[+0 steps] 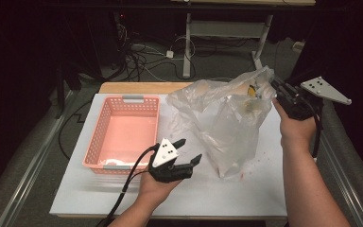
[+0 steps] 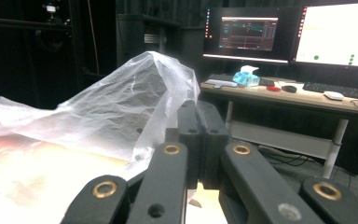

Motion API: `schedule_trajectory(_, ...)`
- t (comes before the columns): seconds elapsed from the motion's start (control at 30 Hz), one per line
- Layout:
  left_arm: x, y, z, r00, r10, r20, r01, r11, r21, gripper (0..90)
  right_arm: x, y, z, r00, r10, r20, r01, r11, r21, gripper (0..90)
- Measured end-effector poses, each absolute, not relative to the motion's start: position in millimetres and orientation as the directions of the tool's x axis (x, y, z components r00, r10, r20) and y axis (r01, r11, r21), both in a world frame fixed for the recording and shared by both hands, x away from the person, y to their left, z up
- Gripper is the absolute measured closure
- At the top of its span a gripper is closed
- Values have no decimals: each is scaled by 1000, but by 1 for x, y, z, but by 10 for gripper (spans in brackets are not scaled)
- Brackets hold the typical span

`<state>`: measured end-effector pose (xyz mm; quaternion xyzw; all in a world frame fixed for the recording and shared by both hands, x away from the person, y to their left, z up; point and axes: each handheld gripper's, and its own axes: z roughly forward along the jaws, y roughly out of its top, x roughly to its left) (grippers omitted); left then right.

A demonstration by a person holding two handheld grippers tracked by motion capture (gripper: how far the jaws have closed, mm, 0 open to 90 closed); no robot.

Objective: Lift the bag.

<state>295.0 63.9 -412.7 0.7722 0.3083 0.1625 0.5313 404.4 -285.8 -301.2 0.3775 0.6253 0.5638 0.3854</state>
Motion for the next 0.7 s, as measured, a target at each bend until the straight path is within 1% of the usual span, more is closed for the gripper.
schedule_trajectory(0.2, 293, 57, -431, 776, 625, -87, 324, -276, 905, 167, 397, -285, -300, -434, 898, -66, 25, 85, 996, 900)
schedule_trajectory(0.33, 291, 54, -442, 781, 616, -102, 339, -281, 898, 134, 392, -284, -297, -445, 893, -70, 15, 86, 996, 900)
schedule_trajectory(0.4, 292, 52, -447, 783, 612, -114, 357, -291, 888, 79, 390, -284, -296, -448, 891, -80, 7, 93, 996, 900)
schedule_trajectory(0.47, 294, 49, -451, 786, 606, -125, 369, -297, 881, 0, 388, -284, -296, -449, 891, -74, 10, 88, 996, 900)
schedule_trajectory(0.57, 296, 47, -457, 782, 613, -114, 376, -317, 871, 0, 386, -286, -294, -453, 888, -78, 6, 90, 996, 882)
schedule_trajectory(0.7, 297, 48, -462, 779, 617, -114, 382, -322, 866, 0, 381, -288, -292, -467, 881, -76, 2, 87, 996, 827)
